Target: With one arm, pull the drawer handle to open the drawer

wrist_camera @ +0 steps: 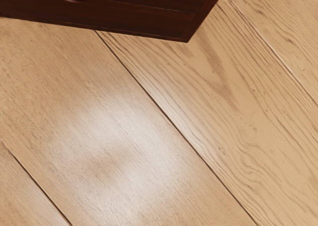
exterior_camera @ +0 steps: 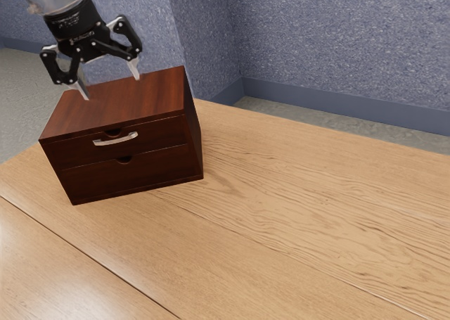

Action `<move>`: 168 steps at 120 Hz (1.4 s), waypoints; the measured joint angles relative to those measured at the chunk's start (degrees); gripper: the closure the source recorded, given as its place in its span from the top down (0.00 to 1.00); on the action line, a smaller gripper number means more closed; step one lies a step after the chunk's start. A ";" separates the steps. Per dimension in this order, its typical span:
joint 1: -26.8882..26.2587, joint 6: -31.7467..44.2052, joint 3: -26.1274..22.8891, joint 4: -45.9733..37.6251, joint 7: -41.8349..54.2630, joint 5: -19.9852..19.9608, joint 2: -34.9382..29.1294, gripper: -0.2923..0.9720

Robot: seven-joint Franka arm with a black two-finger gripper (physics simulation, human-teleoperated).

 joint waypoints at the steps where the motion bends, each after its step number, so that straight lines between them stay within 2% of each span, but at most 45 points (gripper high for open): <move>1: 0.57 0.15 0.11 -0.01 -0.67 0.00 0.01 0.77; 17: 7.25 2.18 2.55 -0.16 -10.09 0.37 -0.34 0.77; 23: 8.38 5.06 2.64 -5.42 -13.10 0.81 -1.65 0.77; 39: 9.01 18.27 2.91 -25.54 -20.04 1.46 -6.97 0.77; 57: 4.76 29.86 2.97 -33.61 -26.26 1.63 -8.04 0.77; 76: 4.44 37.60 3.04 -37.84 -31.34 1.63 -8.13 0.77; 94: 5.02 41.86 3.02 -39.17 -35.01 1.58 -8.24 0.77; 168: 5.14 48.73 3.68 -43.64 -44.28 1.56 -8.30 0.77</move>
